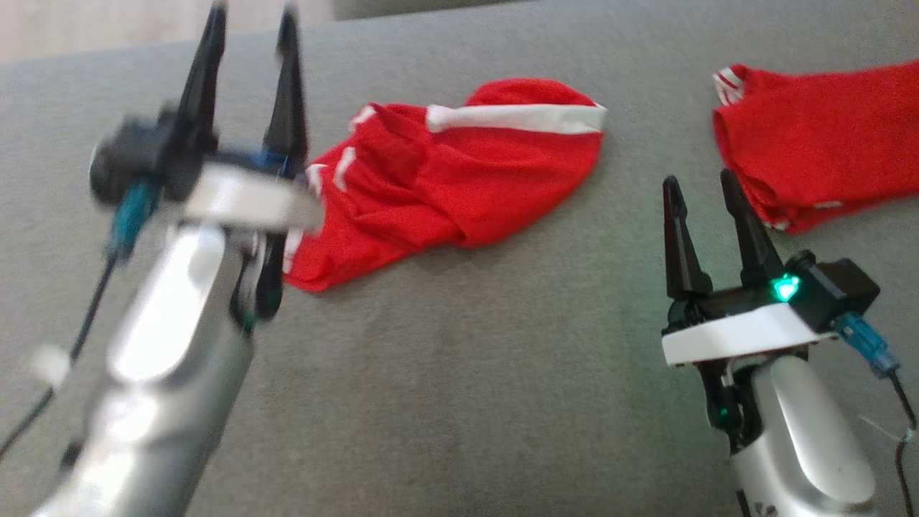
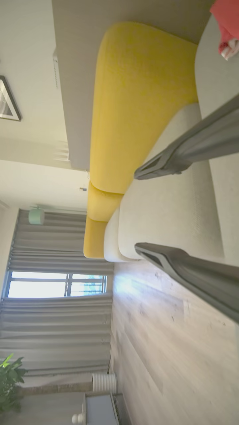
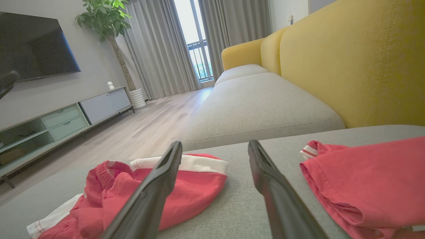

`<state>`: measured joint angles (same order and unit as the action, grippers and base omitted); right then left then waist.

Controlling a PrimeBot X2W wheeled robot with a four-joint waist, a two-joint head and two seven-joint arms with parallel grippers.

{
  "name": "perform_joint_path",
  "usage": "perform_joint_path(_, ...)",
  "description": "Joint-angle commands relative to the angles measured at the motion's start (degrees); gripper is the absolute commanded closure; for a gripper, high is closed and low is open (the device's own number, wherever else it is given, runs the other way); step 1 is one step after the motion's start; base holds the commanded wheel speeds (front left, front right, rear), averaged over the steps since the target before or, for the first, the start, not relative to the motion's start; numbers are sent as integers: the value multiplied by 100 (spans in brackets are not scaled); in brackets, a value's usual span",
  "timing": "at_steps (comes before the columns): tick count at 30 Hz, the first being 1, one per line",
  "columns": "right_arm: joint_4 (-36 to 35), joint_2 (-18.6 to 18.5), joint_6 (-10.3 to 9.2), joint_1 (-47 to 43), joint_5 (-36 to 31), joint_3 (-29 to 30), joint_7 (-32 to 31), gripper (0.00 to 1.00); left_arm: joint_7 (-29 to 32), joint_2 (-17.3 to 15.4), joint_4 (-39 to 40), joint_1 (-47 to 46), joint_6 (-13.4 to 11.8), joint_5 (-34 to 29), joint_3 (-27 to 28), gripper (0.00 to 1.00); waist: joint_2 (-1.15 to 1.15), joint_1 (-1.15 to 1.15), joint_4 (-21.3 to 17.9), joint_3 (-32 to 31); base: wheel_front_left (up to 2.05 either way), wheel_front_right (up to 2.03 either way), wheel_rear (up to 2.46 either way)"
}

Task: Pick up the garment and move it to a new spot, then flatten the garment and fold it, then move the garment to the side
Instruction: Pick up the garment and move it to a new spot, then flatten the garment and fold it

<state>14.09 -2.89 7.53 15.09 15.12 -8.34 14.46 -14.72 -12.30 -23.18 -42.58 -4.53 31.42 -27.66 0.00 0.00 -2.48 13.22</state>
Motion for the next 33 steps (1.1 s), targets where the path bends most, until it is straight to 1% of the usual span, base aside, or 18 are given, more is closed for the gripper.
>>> perform_joint_path(1,-151,2,-4,-12,-29,-78,53,0,-27,-248,292,224,24,-112,274,0,0,0,322,-287,0,0,0)
perform_joint_path(4,-104,2,-4,-94,-43,-82,53,0,-27,-406,594,928,65,-228,512,0,0,0,498,-421,0,0,0)
perform_joint_path(6,-79,2,-4,-144,-50,-105,53,0,-27,-445,752,1380,63,-264,655,0,0,0,589,-487,0,0,0)
perform_joint_path(9,-56,2,-4,-211,-43,-105,53,0,-27,-367,944,1998,44,-252,884,0,0,0,691,-567,0,0,0)
perform_joint_path(14,-4,2,-4,-280,-61,-125,53,0,-28,-69,1139,2704,61,-409,1088,0,0,0,776,-624,0,0,0)
perform_joint_path(17,13,2,-4,-291,-78,-121,53,0,-28,151,1224,2899,119,-477,1225,0,0,0,808,-630,0,0,0)
perform_joint_path(20,24,2,-4,-282,-115,-123,53,0,-28,290,1243,2961,215,-594,1320,0,0,0,841,-614,0,0,0)
perform_joint_path(28,46,2,-4,-230,-174,-158,53,0,-28,480,1225,2986,416,-857,1537,0,0,0,890,-585,0,0,0)
perform_joint_path(29,57,2,-4,-201,-222,-206,53,0,-28,534,1209,2983,473,-908,1590,0,0,0,936,-571,0,0,0)
perform_joint_path(33,79,2,-4,-46,-366,-399,53,0,-28,642,1198,2960,557,-1004,1690,0,0,0,1080,-521,0,0,0)
